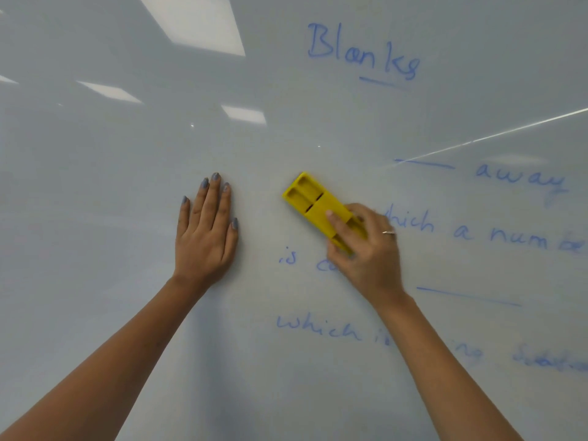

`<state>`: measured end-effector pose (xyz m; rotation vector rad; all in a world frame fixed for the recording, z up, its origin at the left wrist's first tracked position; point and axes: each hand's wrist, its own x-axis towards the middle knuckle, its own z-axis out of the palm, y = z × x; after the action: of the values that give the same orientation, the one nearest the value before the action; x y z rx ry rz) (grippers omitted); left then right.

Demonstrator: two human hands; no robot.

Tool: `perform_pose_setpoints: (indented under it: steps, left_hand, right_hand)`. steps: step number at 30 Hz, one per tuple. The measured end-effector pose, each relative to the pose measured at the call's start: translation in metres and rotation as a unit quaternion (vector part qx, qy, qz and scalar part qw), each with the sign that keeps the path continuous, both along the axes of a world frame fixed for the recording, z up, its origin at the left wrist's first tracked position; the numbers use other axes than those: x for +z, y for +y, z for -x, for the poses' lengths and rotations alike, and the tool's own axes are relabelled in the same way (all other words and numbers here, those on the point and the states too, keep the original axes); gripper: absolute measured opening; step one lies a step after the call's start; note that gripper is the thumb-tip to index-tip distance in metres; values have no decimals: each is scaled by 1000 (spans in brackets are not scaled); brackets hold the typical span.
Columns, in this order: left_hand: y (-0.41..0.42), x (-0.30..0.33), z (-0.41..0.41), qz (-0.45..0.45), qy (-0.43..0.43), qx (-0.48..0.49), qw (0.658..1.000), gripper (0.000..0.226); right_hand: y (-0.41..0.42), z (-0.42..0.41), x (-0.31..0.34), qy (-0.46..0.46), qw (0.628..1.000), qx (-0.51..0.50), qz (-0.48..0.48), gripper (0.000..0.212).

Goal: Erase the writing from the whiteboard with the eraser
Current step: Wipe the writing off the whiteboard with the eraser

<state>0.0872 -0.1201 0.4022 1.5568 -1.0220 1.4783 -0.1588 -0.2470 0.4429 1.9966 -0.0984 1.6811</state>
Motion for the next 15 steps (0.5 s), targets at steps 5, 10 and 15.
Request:
perform_pose_setpoints:
  steps: [5, 10, 15]
  left_hand:
    - [-1, -1, -1, 4, -3, 1, 1000, 55]
    - [-1, -1, -3, 6, -10, -1, 1000, 56]
    - [0, -1, -3, 4, -12, -7, 1000, 56]
  right_hand:
    - [3, -6, 23, -116, 989, 4, -87, 43]
    - [31, -40, 4, 8, 999, 25, -37, 44]
    - [24, -24, -20, 79, 997, -2, -7, 45]
